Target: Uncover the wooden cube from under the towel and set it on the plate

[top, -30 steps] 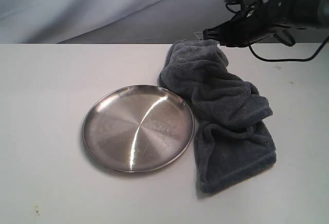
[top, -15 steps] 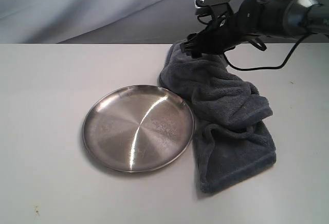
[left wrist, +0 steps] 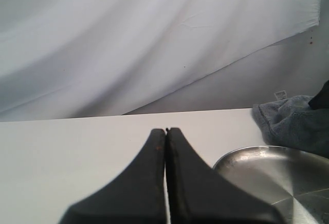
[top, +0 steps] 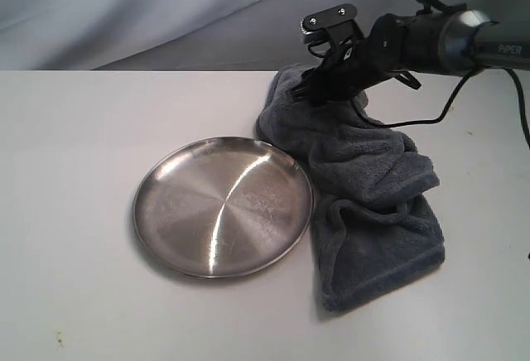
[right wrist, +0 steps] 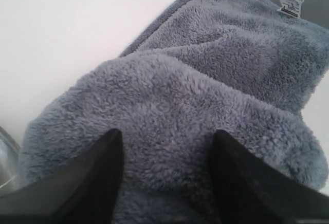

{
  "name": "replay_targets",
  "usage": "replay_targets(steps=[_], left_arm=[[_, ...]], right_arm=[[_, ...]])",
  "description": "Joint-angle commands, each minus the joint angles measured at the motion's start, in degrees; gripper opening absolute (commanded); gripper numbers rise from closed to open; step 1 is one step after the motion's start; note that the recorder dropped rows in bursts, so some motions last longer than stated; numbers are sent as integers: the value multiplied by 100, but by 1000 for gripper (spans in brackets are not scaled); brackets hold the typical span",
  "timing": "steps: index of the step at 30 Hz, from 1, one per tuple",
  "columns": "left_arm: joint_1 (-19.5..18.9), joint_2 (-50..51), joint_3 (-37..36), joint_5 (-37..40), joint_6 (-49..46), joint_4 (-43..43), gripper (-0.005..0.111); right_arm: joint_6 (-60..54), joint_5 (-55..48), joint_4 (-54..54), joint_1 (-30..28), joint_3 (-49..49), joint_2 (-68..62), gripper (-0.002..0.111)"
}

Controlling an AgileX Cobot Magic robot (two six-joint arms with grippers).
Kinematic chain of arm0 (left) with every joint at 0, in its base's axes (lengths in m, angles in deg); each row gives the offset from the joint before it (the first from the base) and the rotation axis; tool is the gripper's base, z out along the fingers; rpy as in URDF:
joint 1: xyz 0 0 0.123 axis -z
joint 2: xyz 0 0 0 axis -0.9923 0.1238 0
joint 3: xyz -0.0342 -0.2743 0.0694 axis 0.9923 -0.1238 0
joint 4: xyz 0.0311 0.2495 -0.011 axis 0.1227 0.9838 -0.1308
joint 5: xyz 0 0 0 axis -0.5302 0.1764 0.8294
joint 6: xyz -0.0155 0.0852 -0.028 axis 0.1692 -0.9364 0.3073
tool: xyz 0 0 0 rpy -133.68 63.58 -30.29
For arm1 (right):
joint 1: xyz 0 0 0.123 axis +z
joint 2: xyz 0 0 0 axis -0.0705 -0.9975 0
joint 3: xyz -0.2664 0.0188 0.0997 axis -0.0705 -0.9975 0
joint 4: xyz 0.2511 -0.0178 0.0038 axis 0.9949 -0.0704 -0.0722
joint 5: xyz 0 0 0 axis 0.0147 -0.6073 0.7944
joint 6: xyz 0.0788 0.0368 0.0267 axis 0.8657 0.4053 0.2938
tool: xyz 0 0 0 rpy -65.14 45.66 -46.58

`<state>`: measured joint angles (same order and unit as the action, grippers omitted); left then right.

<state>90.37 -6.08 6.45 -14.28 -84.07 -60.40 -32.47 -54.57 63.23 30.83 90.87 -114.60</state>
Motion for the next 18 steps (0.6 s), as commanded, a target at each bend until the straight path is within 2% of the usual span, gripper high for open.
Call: replay_targets(steps=[1, 5, 10, 18], left_arm=[[-12, -24, -25, -62, 13, -14, 0], [-12, -24, -25, -62, 13, -14, 0], [-12, -24, -25, -62, 13, -14, 0], [-12, -24, -25, -62, 13, -14, 0]], right_arm=[[-8, -246, -91, 1, 38, 6, 25], [28, -382, -91, 1, 38, 72, 0], [82, -794, -74, 1, 38, 465, 0], [134, -2616, -139, 1, -72, 1304, 0]])
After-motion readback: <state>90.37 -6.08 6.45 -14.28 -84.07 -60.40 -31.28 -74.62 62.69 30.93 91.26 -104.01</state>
